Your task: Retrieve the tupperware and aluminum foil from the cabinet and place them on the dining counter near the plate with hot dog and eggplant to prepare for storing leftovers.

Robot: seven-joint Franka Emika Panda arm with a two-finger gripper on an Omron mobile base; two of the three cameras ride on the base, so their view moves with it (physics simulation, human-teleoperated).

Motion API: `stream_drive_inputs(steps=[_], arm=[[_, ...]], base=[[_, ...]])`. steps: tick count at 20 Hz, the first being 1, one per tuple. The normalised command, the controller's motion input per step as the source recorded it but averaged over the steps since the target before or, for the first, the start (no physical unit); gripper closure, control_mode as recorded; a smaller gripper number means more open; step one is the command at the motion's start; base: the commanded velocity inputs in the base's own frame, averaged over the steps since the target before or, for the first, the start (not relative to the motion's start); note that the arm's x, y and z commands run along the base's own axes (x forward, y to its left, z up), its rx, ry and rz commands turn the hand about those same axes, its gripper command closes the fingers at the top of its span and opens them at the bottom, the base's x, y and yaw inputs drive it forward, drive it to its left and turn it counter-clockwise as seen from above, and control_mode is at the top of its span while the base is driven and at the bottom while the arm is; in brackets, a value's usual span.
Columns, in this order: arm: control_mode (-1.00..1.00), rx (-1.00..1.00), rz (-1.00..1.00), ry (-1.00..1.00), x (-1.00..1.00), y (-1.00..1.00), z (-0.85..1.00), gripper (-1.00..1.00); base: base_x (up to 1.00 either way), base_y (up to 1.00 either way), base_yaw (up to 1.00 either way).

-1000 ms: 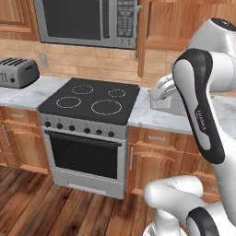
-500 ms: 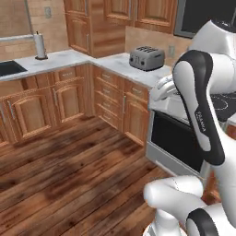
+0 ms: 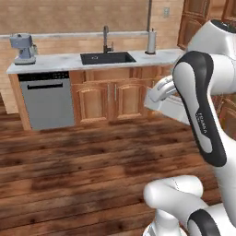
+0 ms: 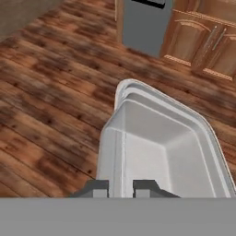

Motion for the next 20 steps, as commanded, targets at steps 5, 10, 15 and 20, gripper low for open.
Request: stream_drive_inputs(steps=[5, 10, 15, 20], arm=[[1.0, 0.0, 0.0, 0.0, 0.0, 0.0, 0.0, 1.0], [1.0, 0.0, 0.0, 0.0, 0.0, 0.0, 0.0, 1.0], [1.0, 0.0, 0.0, 0.0, 0.0, 0.0, 0.0, 1.0], [1.0, 0.0, 0.0, 0.0, 0.0, 0.0, 0.0, 1.0]], base=[[0.45, 0.77, 0.63], [0.82, 0.54, 0.54], [1.0, 0.18, 0.44], [1.0, 0.01, 0.29]])
